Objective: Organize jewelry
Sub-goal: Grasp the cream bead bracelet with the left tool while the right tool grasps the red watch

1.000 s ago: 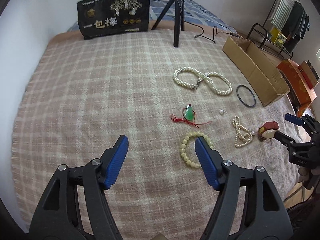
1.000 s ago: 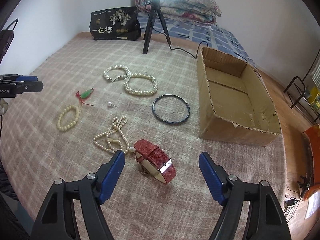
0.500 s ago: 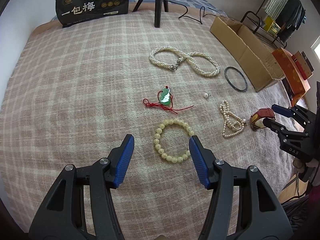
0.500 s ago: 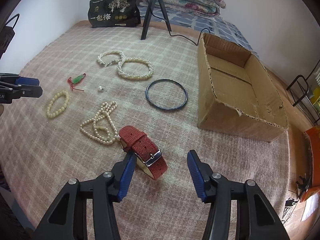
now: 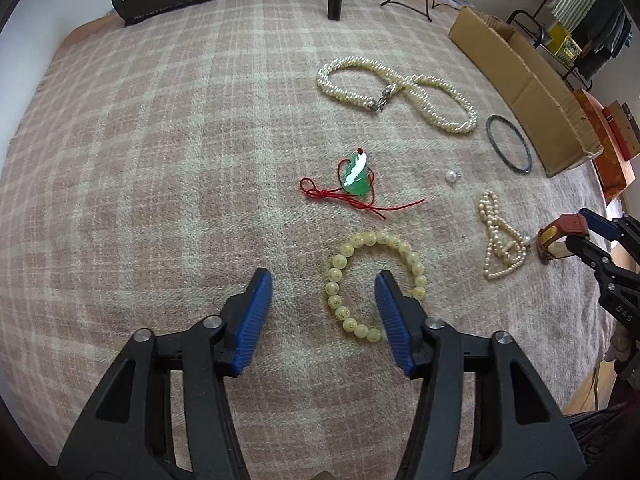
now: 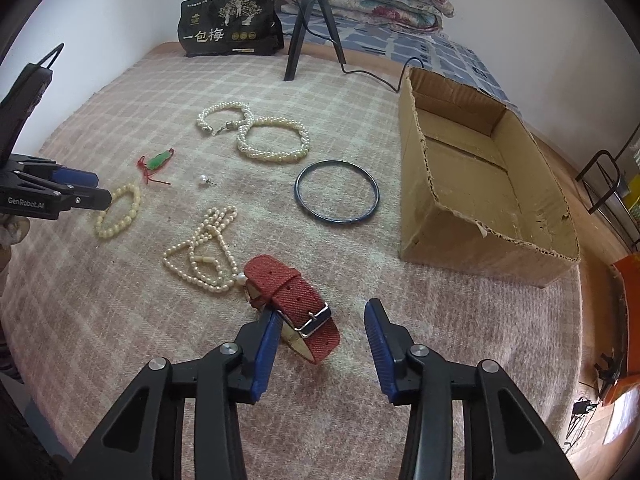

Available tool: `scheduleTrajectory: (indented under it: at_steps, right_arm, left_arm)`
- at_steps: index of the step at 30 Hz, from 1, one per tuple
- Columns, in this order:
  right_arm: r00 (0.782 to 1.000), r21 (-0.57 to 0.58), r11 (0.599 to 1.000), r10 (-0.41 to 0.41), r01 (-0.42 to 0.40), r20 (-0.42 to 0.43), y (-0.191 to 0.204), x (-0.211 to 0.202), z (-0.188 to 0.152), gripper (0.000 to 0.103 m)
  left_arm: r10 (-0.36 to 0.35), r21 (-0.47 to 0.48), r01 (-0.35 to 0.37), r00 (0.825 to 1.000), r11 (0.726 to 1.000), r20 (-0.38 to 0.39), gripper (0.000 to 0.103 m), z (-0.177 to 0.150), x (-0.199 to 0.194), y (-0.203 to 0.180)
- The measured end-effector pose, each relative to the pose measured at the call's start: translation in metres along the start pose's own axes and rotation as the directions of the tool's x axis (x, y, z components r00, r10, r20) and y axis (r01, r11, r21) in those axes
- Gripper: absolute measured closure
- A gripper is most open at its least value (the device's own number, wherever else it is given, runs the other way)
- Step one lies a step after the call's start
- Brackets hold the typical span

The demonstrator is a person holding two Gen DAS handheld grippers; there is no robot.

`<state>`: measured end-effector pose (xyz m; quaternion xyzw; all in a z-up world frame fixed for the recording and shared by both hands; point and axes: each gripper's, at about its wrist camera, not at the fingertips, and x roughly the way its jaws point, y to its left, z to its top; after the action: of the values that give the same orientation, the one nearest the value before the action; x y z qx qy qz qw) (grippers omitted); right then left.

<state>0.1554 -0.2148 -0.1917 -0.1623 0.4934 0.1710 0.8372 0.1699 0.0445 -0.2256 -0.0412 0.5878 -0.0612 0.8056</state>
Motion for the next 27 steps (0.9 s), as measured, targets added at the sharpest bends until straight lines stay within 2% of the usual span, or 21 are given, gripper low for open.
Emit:
scheduleTrajectory:
  at_steps: [4,9,12,13,14,17,20,23,24,27]
  right_arm:
    - [1.000,-0.013,1.000,-0.004,0.004,0.001,0.002,0.002,0.002,0.061]
    - [1.000,-0.020,1.000,-0.014,0.014,0.000,0.004,0.003,0.004,0.059]
    - [1.000,-0.022,1.000,-0.018,0.018,0.000,0.006,0.004,0.006,0.059]
    - [1.000,-0.022,1.000,-0.018,0.018,0.001,0.007,0.005,0.006,0.059]
    - [1.000,-0.023,1.000,-0.015,0.015,0.000,0.007,0.005,0.007,0.059]
    - [1.000,-0.026,1.000,-0.006,0.006,-0.004,0.009,0.006,0.007,0.059]
    - [1.000,-0.014,1.000,0.021,-0.021,-0.004,0.008,0.006,0.007,0.075]
    - [0.999,0.014,0.999,0.036,-0.037,0.007,0.004,0.004,0.006,0.078]
    - [0.999,0.027,0.998,0.049,-0.049,0.011,0.002,0.003,0.005,0.087]
    - [0.997,0.070,0.995,0.072,-0.074,0.030,-0.004,-0.001,0.004,0.087]
  left_arm:
    - [0.002,-0.009,-0.002,1.000,1.000,-0.010,0.052,0.003,0.011,0.002]
    - [0.034,0.016,-0.034,0.999,0.999,0.021,0.057,0.003,0.015,-0.003]
    - [0.032,0.011,-0.032,0.999,0.999,0.036,0.080,0.004,0.013,-0.005]
    - [0.022,0.004,-0.022,0.999,1.000,0.034,0.090,0.005,0.012,-0.005]
    - [0.014,-0.006,-0.014,0.999,1.000,0.032,0.096,0.006,0.011,-0.005]
    - [0.000,-0.023,0.001,0.999,1.000,0.032,0.098,0.009,0.010,-0.004]
    - [-0.012,-0.019,0.013,0.999,1.000,0.044,0.098,0.010,0.004,-0.005]
    - [-0.022,-0.009,0.023,0.998,1.000,0.063,0.098,0.008,-0.004,-0.003]
    - [-0.018,-0.002,0.019,0.997,1.000,0.074,0.098,0.008,-0.007,-0.005]
    - [-0.022,0.017,0.021,0.994,1.000,0.103,0.098,0.008,-0.018,-0.010]
